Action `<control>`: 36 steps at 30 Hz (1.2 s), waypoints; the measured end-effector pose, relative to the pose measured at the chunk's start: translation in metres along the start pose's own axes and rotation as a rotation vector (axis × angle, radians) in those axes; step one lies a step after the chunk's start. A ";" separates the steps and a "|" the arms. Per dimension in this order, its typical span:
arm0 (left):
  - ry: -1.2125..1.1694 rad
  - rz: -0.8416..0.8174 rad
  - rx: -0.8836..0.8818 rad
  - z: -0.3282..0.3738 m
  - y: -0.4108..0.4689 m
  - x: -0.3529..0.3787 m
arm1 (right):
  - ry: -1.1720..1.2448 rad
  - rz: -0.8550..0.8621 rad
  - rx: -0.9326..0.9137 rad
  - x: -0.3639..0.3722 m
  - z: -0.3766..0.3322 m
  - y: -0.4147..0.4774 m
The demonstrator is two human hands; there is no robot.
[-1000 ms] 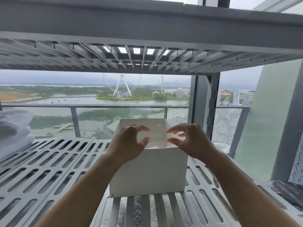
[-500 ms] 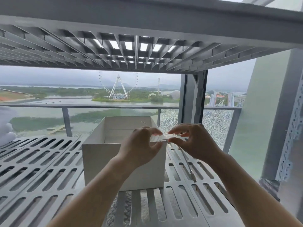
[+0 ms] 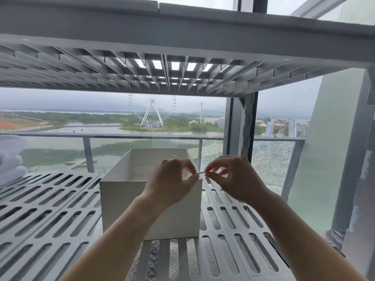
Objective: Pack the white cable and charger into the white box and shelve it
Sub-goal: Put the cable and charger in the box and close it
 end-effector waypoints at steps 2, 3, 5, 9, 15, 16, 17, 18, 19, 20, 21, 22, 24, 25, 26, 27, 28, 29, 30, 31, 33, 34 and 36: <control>0.022 0.021 -0.029 -0.007 0.002 -0.008 | 0.003 -0.006 -0.009 0.002 -0.005 0.007; 0.031 0.037 -0.052 -0.012 0.002 -0.012 | -0.006 -0.011 -0.011 0.003 -0.008 0.010; 0.060 0.077 -0.097 -0.022 0.003 -0.022 | -0.032 -0.012 -0.022 0.006 -0.013 0.019; 0.122 0.112 -0.150 -0.045 0.004 -0.040 | -0.083 -0.035 -0.087 0.024 -0.029 0.050; 0.243 0.100 -0.237 -0.076 0.003 -0.055 | -0.141 -0.117 -0.087 0.062 -0.049 0.089; 0.235 0.055 -0.243 -0.081 0.002 -0.055 | -0.156 -0.152 -0.055 0.068 -0.049 0.089; 0.224 0.010 -0.243 -0.085 0.000 -0.055 | -0.153 -0.214 -0.009 0.074 -0.047 0.089; 0.212 -0.024 -0.234 -0.088 -0.002 -0.055 | -0.128 -0.298 0.050 0.079 -0.043 0.086; 0.198 -0.045 -0.220 -0.091 -0.004 -0.055 | -0.092 -0.386 0.111 0.084 -0.040 0.083; 0.179 -0.056 -0.204 -0.093 -0.005 -0.054 | -0.058 -0.452 0.161 0.086 -0.036 0.079; 0.160 -0.065 -0.189 -0.094 -0.006 -0.053 | -0.034 -0.477 0.193 0.086 -0.033 0.077; 0.145 -0.070 -0.177 -0.095 -0.008 -0.052 | -0.014 -0.465 0.209 0.085 -0.031 0.076; 0.125 -0.077 -0.155 -0.096 -0.008 -0.051 | 0.005 -0.412 0.207 0.080 -0.028 0.077; 0.114 -0.081 -0.144 -0.096 -0.008 -0.050 | 0.003 -0.389 0.190 0.079 -0.028 0.076; 0.106 -0.085 -0.132 -0.096 -0.007 -0.050 | -0.002 -0.371 0.169 0.078 -0.028 0.076; 0.104 -0.091 -0.121 -0.095 -0.006 -0.050 | -0.009 -0.354 0.149 0.077 -0.028 0.075; 0.107 -0.098 -0.113 -0.094 -0.005 -0.049 | -0.015 -0.340 0.131 0.077 -0.029 0.074; 0.112 -0.106 -0.105 -0.093 -0.003 -0.049 | -0.020 -0.327 0.114 0.078 -0.031 0.073; 0.115 -0.116 -0.097 -0.091 -0.001 -0.049 | -0.020 -0.313 0.102 0.077 -0.032 0.073; 0.112 -0.127 -0.087 -0.088 0.001 -0.048 | -0.015 -0.295 0.093 0.077 -0.033 0.073; 0.094 -0.136 -0.071 -0.084 0.003 -0.046 | 0.015 -0.264 0.084 0.075 -0.036 0.072; 0.086 -0.129 -0.066 -0.083 0.004 -0.046 | 0.024 -0.254 0.078 0.075 -0.038 0.071; 0.071 -0.114 -0.066 -0.081 0.005 -0.045 | 0.010 -0.240 0.059 0.074 -0.040 0.071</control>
Point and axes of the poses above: each hand's wrist, its own y-axis towards the middle knuckle, its own x-axis out of the palm, z = x × y, the point moved 2 cm from there along y, towards the middle knuckle, and after that the axes turned 10 degrees about y, right-handed, at the moved point
